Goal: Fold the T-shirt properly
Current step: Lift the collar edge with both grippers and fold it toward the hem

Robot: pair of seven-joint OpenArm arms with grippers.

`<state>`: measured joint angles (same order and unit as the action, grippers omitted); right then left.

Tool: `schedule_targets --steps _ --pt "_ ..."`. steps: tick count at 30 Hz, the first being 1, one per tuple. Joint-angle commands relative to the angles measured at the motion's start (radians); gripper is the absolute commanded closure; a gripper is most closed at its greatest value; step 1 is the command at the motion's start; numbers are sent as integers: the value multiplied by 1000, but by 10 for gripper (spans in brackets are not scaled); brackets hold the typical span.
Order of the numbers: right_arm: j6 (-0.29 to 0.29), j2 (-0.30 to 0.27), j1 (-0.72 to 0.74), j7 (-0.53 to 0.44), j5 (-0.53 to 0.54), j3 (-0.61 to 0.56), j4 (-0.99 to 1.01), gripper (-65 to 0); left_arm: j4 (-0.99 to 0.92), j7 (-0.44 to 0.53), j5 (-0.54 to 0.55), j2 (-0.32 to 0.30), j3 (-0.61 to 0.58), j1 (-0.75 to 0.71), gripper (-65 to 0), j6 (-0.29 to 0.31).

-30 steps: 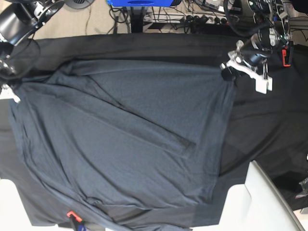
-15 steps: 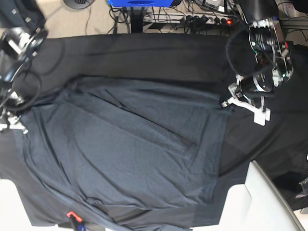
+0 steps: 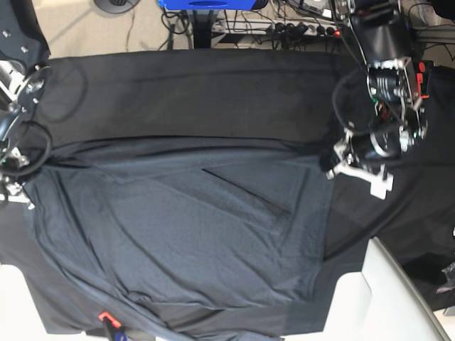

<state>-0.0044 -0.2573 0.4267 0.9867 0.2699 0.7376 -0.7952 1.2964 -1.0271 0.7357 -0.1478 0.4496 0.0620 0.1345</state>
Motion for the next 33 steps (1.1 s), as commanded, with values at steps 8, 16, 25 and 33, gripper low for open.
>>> schedule_targets --steps 8,16,25,33 --pt "-21 -23 36 -36 9 0 -10 -6 2 12 15 -13 10 29 0 4" --pt "-21 -17 36 -71 15 -117 -10 -6 4 14 15 -29 12 37 0 4" --pt "-21 -1 36 -119 15 -118 -10 -6 1 61 15 -51 2 35 0 4" --pt "-16 0 37 -140 16 -118 -10 -15 1 63 15 -51 1 37 0 4"
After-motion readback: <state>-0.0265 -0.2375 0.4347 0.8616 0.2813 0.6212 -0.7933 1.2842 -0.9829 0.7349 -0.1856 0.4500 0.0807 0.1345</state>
